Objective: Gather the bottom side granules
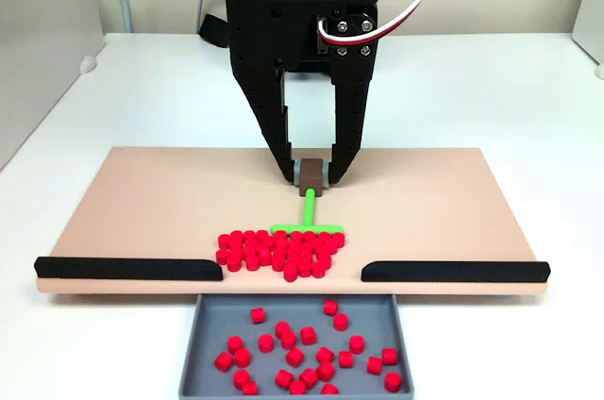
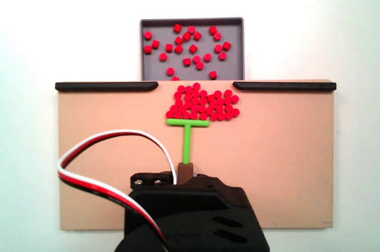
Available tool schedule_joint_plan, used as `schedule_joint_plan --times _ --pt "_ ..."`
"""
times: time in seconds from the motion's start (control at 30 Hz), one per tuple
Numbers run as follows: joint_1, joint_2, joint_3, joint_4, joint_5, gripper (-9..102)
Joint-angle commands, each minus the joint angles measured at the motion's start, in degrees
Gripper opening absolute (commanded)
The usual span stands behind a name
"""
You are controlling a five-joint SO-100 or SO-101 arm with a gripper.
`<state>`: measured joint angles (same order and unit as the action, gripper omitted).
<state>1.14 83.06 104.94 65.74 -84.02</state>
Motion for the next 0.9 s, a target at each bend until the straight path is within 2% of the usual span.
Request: schedule_joint_plan --times 0.0,0.53,0.87 --pt "0.1 -3.2 -0.3 -0.4 0.4 5" --pt "-2.6 1.1 -0.4 0.9 5.4 4" --pt "-5.7 10.5 0.4 8.1 6.9 3"
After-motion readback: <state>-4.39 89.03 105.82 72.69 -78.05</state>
